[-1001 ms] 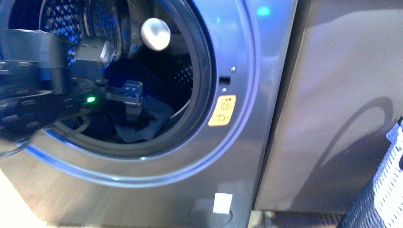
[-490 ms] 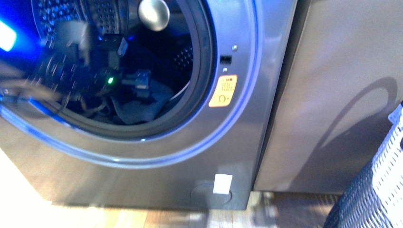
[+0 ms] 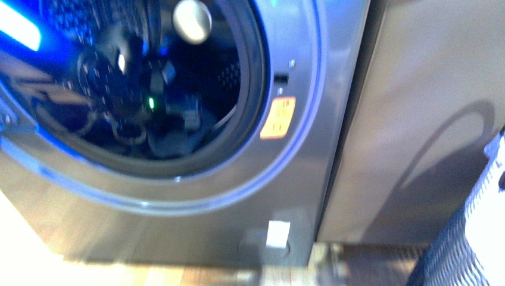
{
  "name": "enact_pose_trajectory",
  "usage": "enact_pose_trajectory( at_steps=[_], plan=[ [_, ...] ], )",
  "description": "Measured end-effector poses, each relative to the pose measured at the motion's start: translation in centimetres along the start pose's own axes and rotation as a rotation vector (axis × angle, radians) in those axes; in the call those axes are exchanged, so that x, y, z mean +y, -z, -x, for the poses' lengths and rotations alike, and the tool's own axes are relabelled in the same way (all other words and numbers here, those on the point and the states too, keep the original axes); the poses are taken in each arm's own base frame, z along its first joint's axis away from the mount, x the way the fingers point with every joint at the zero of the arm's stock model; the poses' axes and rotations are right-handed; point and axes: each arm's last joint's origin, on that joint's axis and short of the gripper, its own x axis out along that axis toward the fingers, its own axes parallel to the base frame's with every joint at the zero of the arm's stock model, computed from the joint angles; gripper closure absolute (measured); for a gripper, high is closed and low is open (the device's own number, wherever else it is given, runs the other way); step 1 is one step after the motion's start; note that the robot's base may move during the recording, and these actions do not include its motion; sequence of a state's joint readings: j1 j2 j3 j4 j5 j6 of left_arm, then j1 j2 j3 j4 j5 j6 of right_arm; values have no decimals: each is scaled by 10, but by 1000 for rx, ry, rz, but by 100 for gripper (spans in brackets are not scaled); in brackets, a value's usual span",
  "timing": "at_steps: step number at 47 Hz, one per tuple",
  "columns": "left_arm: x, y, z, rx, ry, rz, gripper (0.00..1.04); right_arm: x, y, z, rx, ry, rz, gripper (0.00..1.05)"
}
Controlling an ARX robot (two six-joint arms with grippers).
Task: Collect clothes from washing machine
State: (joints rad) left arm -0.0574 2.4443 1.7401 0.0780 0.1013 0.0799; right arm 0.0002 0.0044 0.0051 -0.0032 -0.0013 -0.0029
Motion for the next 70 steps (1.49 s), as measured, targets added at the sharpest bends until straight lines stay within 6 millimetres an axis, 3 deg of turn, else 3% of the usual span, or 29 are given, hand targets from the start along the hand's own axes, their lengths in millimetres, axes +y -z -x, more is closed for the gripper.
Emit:
enact_pose_trajectory(
  at_steps=[16, 34, 36, 47, 58, 70],
  plan=[
    [4, -2, -8, 44, -99, -81, 7, 0, 0, 0, 0, 0, 0, 7],
    [0, 9, 0, 19, -101, -126, 58, 0, 0, 0, 0, 0, 0, 7],
    [-3, 11, 4, 11, -93, -142, 69, 0, 0, 0, 0, 0, 0, 7],
    [-10, 20, 24, -28, -58, -194, 98, 0, 0, 0, 0, 0, 0, 7],
    [-15, 36, 50, -58, -4, -211, 99, 0, 0, 0, 0, 0, 0, 7],
    [-21, 51, 92, -125, 75, -223, 99, 0, 0, 0, 0, 0, 0, 7]
  ],
)
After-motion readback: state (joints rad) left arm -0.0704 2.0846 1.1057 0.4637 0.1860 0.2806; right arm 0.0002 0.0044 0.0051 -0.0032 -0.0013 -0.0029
